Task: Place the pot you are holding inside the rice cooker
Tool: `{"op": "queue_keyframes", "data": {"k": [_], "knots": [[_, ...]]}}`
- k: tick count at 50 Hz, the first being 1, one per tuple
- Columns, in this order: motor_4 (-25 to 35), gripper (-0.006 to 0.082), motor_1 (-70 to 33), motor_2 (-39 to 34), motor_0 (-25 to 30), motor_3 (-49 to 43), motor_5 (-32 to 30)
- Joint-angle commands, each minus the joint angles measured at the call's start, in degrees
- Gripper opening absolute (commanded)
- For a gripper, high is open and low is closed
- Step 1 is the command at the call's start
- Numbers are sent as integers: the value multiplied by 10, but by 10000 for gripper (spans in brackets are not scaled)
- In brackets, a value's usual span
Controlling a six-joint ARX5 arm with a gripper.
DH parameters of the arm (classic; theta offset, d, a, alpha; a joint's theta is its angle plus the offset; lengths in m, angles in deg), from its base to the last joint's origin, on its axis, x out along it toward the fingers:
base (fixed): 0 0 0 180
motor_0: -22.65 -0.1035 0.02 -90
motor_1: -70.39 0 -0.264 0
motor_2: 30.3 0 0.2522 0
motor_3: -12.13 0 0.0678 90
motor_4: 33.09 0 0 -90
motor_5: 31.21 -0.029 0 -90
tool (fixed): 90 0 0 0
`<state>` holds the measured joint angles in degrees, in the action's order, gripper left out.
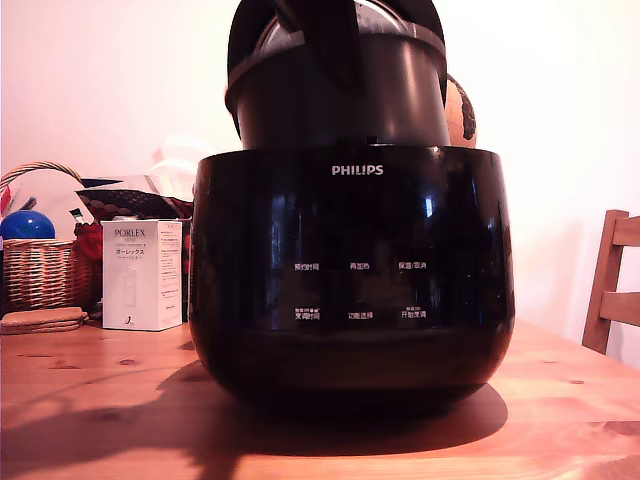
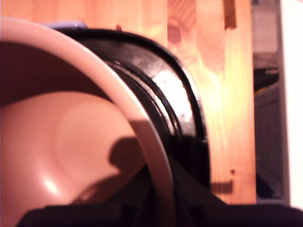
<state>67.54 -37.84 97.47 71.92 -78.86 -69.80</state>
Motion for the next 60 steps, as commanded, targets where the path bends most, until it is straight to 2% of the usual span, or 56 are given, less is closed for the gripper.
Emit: {"op": "queue_keyframes", "data": {"k": [1,28,39,60], "knots": [[9,-24,-10,16,10,2,-5],[9,-24,-28,16,12,2,-5],[-43,-24,-40,16,35,-1,0],[-52,-24,-46,16,44,-3,11]]}}
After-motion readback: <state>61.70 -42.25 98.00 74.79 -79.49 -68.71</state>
